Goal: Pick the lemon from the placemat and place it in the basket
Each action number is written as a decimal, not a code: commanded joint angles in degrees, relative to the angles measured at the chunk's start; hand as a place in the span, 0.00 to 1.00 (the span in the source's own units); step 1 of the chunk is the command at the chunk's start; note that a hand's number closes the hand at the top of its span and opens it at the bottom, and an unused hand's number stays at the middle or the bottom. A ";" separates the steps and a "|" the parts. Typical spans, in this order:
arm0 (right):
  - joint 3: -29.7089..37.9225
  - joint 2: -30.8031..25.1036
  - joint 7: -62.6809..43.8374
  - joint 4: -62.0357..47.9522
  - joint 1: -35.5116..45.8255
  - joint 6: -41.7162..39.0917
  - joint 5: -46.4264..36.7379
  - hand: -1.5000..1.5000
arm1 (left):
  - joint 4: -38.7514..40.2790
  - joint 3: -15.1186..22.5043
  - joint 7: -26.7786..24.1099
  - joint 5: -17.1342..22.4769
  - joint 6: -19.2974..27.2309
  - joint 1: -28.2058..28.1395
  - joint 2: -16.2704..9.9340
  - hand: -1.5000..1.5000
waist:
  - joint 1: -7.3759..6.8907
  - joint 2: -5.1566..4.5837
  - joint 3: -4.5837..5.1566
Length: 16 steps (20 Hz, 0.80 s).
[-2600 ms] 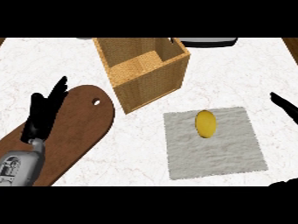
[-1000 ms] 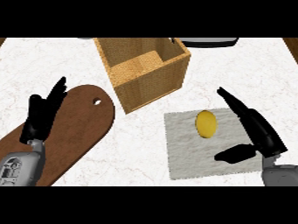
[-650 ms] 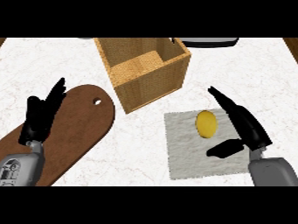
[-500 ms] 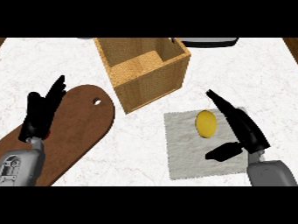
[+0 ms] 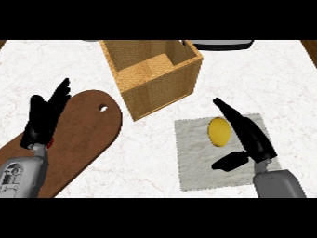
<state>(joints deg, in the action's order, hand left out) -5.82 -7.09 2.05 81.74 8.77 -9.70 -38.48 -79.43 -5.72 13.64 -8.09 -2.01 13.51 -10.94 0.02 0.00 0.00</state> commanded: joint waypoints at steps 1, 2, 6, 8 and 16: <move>1.31 0.16 1.25 -4.73 3.89 0.70 -1.10 0.00 | 3.45 -1.14 -2.77 -0.68 0.10 0.27 -0.26 0.50 | -0.06 -0.03 0.00; -0.83 -1.51 3.32 -0.10 -1.61 0.00 -2.06 1.00 | 1.13 0.68 -0.66 -1.54 1.55 0.20 1.60 0.50 | 0.06 0.01 0.00; 1.21 -3.67 8.11 -9.00 4.92 4.63 -5.58 1.00 | -0.29 1.04 -0.73 -1.16 0.71 -0.84 1.73 0.50 | -0.22 -0.03 -0.02; -2.19 -1.34 5.46 -4.21 2.17 6.34 -8.52 1.00 | -5.17 2.06 2.71 -1.67 1.34 -3.29 2.44 0.50 | -0.15 0.06 -0.01; -17.42 6.78 -11.63 -6.29 11.23 7.29 -25.10 1.00 | -1.34 2.26 -0.86 -1.23 -1.02 -1.50 1.85 0.50 | -3.09 0.04 0.32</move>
<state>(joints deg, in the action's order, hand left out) -13.78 -5.00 1.90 76.75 14.24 -1.01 -55.02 -80.90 -4.58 12.58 -9.06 -2.45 11.03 -9.54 -0.96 0.24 0.29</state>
